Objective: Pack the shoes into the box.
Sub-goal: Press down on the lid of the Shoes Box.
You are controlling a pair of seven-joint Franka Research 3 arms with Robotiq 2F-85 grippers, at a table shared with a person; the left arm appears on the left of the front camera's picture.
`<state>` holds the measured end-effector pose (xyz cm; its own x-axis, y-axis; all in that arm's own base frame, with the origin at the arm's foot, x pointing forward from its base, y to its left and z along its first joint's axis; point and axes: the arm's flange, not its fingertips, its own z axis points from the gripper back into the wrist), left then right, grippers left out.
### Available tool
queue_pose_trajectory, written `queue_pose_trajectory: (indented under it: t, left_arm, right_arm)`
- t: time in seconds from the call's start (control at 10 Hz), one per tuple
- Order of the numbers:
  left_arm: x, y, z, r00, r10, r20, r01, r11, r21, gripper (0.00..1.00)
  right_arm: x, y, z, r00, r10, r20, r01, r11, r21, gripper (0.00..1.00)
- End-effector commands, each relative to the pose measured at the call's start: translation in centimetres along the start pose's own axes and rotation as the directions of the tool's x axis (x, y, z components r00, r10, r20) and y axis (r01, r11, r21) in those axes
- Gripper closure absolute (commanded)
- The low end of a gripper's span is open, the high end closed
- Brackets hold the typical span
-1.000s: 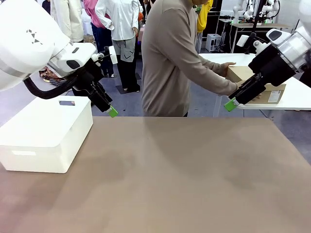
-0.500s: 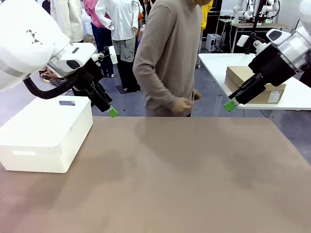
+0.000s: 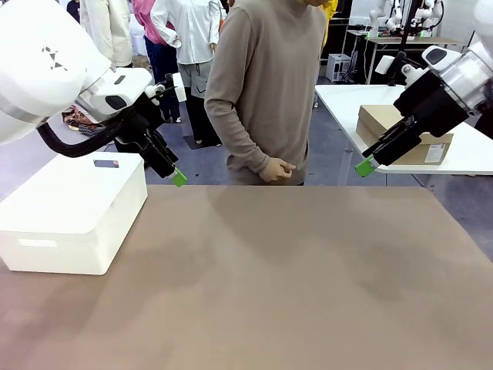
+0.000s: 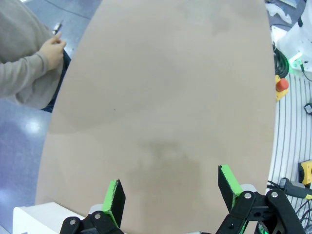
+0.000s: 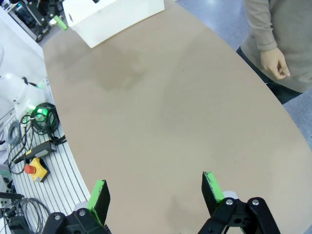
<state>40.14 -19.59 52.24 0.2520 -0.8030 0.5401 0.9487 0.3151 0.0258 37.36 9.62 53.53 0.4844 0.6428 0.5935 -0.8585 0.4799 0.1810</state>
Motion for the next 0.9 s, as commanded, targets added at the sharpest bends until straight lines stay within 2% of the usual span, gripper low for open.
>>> queue_pose_trajectory:
  t: [0.0, 0.8]
  left_arm:
    - [-0.18, -0.16, 0.12, 1.000, -0.007, 0.000, 0.007, 1.000, 0.000, 0.00]
    - [-0.18, -0.16, 0.12, 1.000, -0.007, 0.000, 0.007, 1.000, 0.000, 0.00]
  right_arm:
    - [0.05, 0.08, -0.06, 1.000, -0.009, -0.009, 0.009, 1.000, -0.017, 0.00]
    - [0.05, 0.08, -0.06, 1.000, -0.009, -0.009, 0.009, 1.000, -0.017, 0.00]
